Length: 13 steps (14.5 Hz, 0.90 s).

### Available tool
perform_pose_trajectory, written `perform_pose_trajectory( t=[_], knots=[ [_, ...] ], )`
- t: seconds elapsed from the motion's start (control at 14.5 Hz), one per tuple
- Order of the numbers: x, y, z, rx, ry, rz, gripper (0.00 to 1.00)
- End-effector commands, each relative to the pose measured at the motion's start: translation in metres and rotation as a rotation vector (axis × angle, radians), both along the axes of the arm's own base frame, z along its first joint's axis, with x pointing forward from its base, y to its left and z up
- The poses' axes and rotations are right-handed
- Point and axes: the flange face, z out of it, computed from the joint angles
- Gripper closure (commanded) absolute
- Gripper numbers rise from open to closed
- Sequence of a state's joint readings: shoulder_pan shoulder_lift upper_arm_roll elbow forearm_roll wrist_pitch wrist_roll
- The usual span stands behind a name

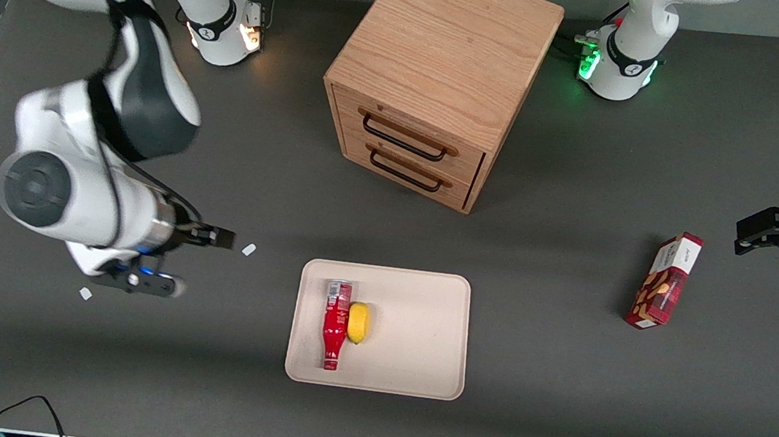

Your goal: Place coke bottle on tray

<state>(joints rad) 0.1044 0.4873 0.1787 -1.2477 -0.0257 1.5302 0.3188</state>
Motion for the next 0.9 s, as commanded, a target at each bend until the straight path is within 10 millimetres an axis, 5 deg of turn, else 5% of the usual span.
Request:
perform_pose_trajectory(
  t=[0.0,0.42,0.83],
  knots=[
    [-0.036,-0.046,0.012,0.03,0.042,0.063,0.0],
    [-0.08,-0.102,0.046,0.026,0.031,0.106,0.0],
    [-0.173,-0.136,0.084,0.033,-0.137,0.029,0.0]
  ],
)
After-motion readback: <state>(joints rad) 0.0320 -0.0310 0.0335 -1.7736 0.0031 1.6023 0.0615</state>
